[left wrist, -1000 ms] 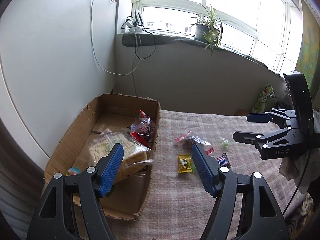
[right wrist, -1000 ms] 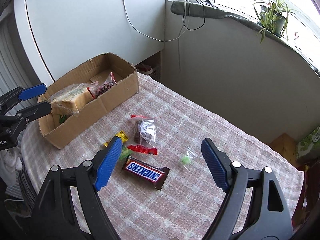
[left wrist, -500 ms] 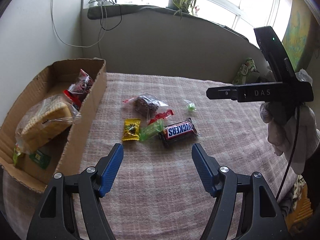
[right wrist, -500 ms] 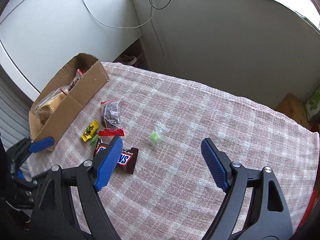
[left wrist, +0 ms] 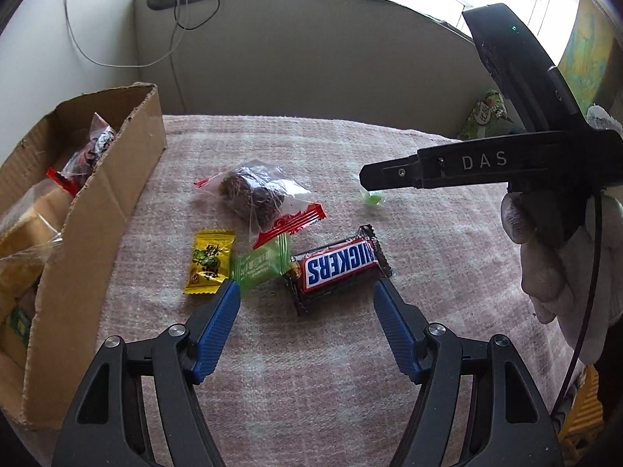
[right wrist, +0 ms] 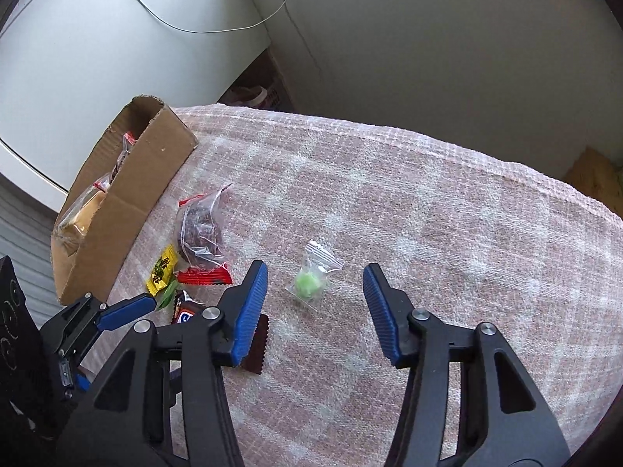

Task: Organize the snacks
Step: 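Grasp the Snickers bar with the left tool while the right tool grasps the green candy bag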

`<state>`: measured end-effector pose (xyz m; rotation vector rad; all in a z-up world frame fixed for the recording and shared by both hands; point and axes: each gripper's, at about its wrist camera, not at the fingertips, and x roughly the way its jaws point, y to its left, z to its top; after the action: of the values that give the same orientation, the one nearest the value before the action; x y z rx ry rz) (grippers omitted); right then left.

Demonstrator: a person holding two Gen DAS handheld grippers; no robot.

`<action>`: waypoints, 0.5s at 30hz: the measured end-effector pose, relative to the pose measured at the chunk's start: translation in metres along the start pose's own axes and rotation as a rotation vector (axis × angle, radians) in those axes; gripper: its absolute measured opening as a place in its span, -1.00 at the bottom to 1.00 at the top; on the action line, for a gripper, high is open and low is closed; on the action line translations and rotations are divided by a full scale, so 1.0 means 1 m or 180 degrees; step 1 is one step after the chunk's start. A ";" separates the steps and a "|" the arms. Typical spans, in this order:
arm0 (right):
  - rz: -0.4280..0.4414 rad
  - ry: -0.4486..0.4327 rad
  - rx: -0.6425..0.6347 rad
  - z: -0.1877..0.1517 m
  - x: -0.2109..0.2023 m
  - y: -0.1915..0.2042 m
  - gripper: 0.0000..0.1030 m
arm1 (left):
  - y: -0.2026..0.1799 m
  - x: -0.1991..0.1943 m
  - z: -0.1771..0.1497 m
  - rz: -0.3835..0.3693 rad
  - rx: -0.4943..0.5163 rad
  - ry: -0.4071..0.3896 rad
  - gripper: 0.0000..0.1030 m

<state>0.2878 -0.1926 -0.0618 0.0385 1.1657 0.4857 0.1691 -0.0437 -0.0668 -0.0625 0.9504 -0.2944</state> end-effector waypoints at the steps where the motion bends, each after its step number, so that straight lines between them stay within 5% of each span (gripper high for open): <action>1: 0.0001 0.0002 -0.0001 0.000 0.001 0.000 0.03 | 0.001 0.001 0.002 0.0001 -0.0011 -0.0008 0.38; 15: -0.0009 0.0021 -0.0021 0.001 0.007 -0.002 -0.21 | -0.013 0.017 0.016 -0.0152 0.0115 0.0051 0.37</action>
<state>0.2920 -0.1913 -0.0681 0.0297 1.1706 0.4875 0.1884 -0.0617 -0.0684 -0.0497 0.9603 -0.3564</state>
